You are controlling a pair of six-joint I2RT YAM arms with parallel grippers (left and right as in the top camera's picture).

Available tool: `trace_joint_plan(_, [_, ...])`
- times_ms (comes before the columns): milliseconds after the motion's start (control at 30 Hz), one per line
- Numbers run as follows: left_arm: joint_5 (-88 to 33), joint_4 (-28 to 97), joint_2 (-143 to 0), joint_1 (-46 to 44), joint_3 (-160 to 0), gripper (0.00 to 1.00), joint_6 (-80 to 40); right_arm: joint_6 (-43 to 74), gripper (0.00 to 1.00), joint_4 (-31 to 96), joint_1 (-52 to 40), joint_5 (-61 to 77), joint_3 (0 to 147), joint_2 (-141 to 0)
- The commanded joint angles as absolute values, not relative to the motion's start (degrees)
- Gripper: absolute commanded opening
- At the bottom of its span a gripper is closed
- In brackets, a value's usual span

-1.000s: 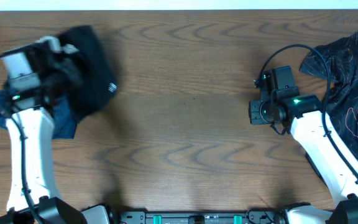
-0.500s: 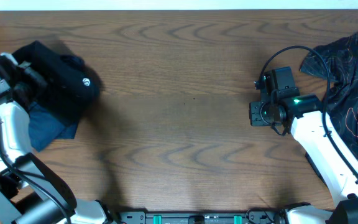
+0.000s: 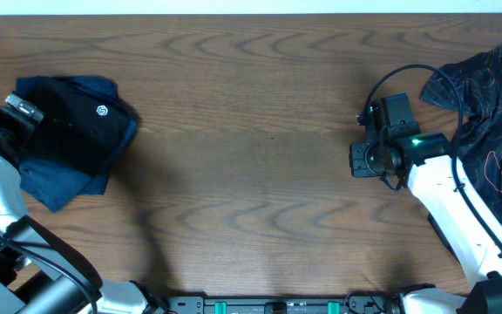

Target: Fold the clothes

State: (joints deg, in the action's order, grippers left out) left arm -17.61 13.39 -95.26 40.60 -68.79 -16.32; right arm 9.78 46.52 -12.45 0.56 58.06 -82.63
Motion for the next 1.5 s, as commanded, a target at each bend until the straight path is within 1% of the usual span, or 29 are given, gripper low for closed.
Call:
trace_joint_plan(0, [-19.1, 12.6, -91.8, 40.6, -68.9, 0.98, -17.5, 9.1, 0.33, 46.5, -11.9, 0.2, 58.7, -82.1])
trace_joint_plan(100, [-25.7, 10.9, -89.7, 40.6, -68.9, 0.98, -17.9, 9.1, 0.36, 46.3, -11.9, 0.2, 58.7, -82.1])
trace_joint_plan(167, [-29.9, 10.2, -88.3, 40.4, -68.9, 0.98, -19.3, 9.1, 0.42, 46.3, -11.9, 0.2, 58.7, -82.1])
trace_joint_plan(200, [-31.4, 10.2, -87.8, 40.1, -68.9, 0.98, -19.8, 9.1, 0.47, 46.3, -12.0, 0.2, 58.7, -82.1])
trace_joint_plan(267, [-33.5, 10.3, -86.8, 38.9, -68.9, 0.98, -19.8, 9.1, 0.59, 46.2, -12.0, 0.3, 58.7, -82.1])
trace_joint_plan(333, [-34.1, 11.1, -86.0, 36.5, -68.9, 0.98, -19.8, 9.1, 0.75, 45.8, -12.0, 0.4, 58.7, -82.1])
trace_joint_plan(400, [-34.0, 12.7, -85.4, 33.5, -68.9, 0.98, -18.4, 9.2, 0.83, 44.7, -12.0, 1.3, 58.7, -82.1])
trace_joint_plan(533, [-30.7, 17.9, -85.1, 25.2, -68.9, 0.98, -14.6, 9.5, 0.87, 40.7, -12.0, 3.7, 58.7, -82.1])
trace_joint_plan(733, [-16.8, 28.4, -84.9, 9.7, -68.9, 0.98, -8.7, 9.8, 0.93, 33.5, -9.7, 3.7, 60.2, -82.1])
trace_joint_plan(800, [-10.5, 32.5, -84.9, 4.3, -68.9, 0.98, -8.6, 9.7, 0.94, 33.0, -7.5, 3.7, 62.2, -82.1])
trace_joint_plan(900, [-6.5, 38.8, -84.9, -0.7, -69.4, 0.98, -8.6, 7.7, 0.94, 35.2, -4.6, 3.7, 65.7, -82.1])
trace_joint_plan(1067, [-6.4, 50.3, -82.4, -2.4, -70.5, 0.98, -9.3, 5.5, 0.98, 46.0, -1.0, 3.6, 72.6, -81.4])
trace_joint_plan(1200, [-6.0, 56.8, -76.7, -2.3, -70.4, 0.98, -9.7, 6.5, 0.95, 50.9, 0.4, 3.6, 73.3, -77.0])
trace_joint_plan(1333, [-2.0, 59.2, -68.6, -2.3, -70.1, 0.98, -11.4, 7.6, 0.95, 52.1, 0.5, 3.2, 71.8, -69.3])
trace_joint_plan(1467, [-1.9, 58.8, -57.6, -2.3, -67.6, 0.98, -11.5, 8.8, 0.96, 51.9, 0.3, 3.2, 67.1, -57.9])
